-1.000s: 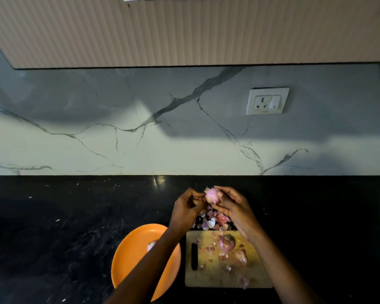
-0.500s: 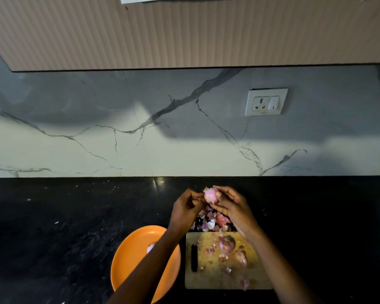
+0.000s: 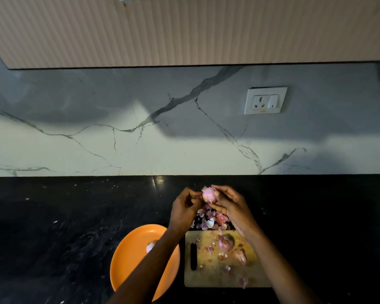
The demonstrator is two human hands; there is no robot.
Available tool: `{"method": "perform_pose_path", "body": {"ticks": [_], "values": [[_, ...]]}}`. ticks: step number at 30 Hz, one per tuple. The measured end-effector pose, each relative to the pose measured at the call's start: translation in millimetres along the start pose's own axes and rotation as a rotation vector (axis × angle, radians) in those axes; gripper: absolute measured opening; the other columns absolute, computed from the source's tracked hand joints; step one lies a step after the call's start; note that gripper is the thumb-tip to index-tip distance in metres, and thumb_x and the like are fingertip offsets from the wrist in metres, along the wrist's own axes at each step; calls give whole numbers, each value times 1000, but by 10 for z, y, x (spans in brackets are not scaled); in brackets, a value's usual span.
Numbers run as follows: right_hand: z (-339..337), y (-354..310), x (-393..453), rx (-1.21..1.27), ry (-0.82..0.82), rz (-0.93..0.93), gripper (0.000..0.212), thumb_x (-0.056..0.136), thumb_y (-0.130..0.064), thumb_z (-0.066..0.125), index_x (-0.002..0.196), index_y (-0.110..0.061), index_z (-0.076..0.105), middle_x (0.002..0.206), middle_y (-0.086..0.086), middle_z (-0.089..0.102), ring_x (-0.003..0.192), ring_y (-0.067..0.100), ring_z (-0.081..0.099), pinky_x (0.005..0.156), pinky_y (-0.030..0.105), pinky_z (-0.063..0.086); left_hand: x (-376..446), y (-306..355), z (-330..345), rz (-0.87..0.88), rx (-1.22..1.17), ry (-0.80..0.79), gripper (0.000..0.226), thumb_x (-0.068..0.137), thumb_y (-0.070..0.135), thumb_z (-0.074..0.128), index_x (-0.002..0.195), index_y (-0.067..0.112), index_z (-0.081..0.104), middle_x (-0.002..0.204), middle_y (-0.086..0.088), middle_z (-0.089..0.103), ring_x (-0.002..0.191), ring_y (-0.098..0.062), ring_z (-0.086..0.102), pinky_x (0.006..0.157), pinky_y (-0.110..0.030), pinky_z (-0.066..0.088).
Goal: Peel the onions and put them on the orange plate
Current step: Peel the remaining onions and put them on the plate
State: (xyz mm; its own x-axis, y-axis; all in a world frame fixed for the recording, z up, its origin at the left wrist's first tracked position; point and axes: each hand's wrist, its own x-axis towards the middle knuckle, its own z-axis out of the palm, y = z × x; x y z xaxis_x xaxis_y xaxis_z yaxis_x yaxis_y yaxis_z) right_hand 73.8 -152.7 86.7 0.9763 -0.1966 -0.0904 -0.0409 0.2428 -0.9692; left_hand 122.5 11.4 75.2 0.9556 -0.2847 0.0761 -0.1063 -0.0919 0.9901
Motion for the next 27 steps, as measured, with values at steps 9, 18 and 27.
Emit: {"method": "perform_pose_path", "body": {"ticks": [9,18,27], "values": [[5,49,-2,4,1,0,34,89,-25,66,120,-12,66,121,4,72,112,22,69,95,40,57,-51,45,30,-21,8,-25,11,92,11,71,101,11,64,85,-2,72,84,-14,71,77,-28,57],[9,64,-2,-14,12,-9,24,97,-12,62,121,-11,65,123,7,70,111,20,70,90,34,59,-40,-11,5,-28,37,-1,4,97,12,63,99,10,65,93,-4,71,91,-21,71,87,-50,58],[25,51,68,-285,14,-141,28,99,-33,58,123,-26,71,118,-7,73,110,11,69,91,35,58,-7,130,21,44,127,-88,39,85,25,79,120,16,63,105,5,71,94,-4,69,81,-23,57]]}}
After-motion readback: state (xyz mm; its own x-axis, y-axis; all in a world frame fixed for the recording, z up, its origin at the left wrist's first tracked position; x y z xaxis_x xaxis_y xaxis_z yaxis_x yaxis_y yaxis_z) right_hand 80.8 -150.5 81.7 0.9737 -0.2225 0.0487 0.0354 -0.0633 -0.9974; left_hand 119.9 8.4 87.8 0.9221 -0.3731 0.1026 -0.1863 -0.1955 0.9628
